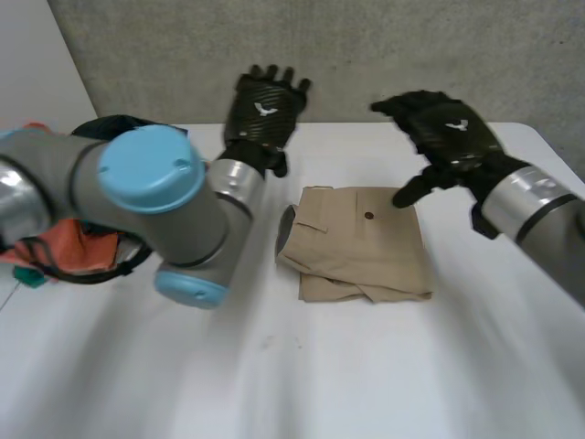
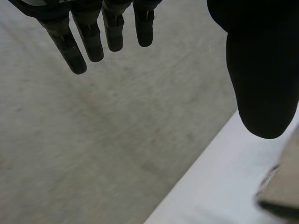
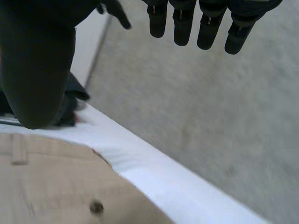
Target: Fold the laundry.
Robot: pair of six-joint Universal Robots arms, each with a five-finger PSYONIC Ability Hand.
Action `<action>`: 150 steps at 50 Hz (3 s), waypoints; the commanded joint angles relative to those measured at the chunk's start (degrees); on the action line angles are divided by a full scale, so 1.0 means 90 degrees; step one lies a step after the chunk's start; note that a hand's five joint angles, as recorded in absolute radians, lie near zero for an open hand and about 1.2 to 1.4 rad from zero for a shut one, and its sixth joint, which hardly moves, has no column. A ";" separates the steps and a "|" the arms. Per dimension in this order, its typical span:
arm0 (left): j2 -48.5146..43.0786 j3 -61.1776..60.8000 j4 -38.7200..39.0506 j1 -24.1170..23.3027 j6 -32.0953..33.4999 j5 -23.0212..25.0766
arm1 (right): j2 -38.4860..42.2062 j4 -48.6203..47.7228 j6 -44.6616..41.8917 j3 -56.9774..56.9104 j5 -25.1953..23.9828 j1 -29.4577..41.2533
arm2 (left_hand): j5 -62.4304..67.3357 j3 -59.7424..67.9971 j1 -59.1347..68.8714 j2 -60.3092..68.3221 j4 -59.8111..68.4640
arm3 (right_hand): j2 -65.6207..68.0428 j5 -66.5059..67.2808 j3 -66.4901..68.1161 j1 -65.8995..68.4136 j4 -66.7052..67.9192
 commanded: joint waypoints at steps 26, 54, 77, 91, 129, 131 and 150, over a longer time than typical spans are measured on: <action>-0.2893 0.3094 -0.3659 -0.0342 -0.0506 -0.0125 | 0.3318 0.2429 -0.2206 -0.2535 0.1202 0.0306 | 0.0844 0.0842 0.0902 0.0866 0.0869 | -0.0194 -0.0273 -0.0213 -0.0300 -0.0211; 0.0270 0.0009 -0.2233 -0.0547 -0.0554 0.0080 | 0.1161 0.1237 0.0019 0.0042 0.0832 -0.0719 | 0.0022 0.0020 0.0080 0.0043 0.0047 | -0.0194 -0.0273 -0.0213 -0.0300 -0.0211; 0.1599 -0.2014 -0.1784 -0.0528 -0.0906 0.0862 | 0.2313 0.0925 0.0039 0.0170 -0.0165 -0.0388 | 0.0040 0.0039 0.0099 0.0062 0.0066 | 0.0337 0.0258 0.0319 0.0232 0.0320; 0.1668 -0.2160 -0.1764 -0.0508 -0.0926 0.0872 | 0.2772 0.0603 0.0019 -0.0367 0.0187 -0.0183 | 0.0040 0.0039 0.0099 0.0062 0.0066 | 0.7341 0.7262 0.7322 0.7235 0.7324; 0.1736 -0.2180 -0.1793 -0.0508 -0.0925 0.0842 | 0.6239 0.1863 -0.0058 -0.7476 0.2266 -0.2330 | 0.0040 0.0039 0.0099 0.0062 0.0066 | 0.7584 0.7505 0.7565 0.7478 0.7566; 0.1746 -0.2180 -0.1813 -0.0508 -0.0926 0.0842 | 0.6278 0.1853 -0.0146 -0.7632 0.2286 -0.2467 | 0.0059 0.0057 0.0117 0.0081 0.0084 | 0.7584 0.7505 0.7565 0.7478 0.7566; 0.1951 -0.2199 -0.1842 -0.0547 -0.0935 0.0852 | 0.6600 0.1512 -0.2069 -0.7926 0.3086 -0.2614 | 0.0040 0.0039 0.0099 0.0062 0.0066 | -0.0194 -0.0273 -0.0213 -0.0300 -0.0211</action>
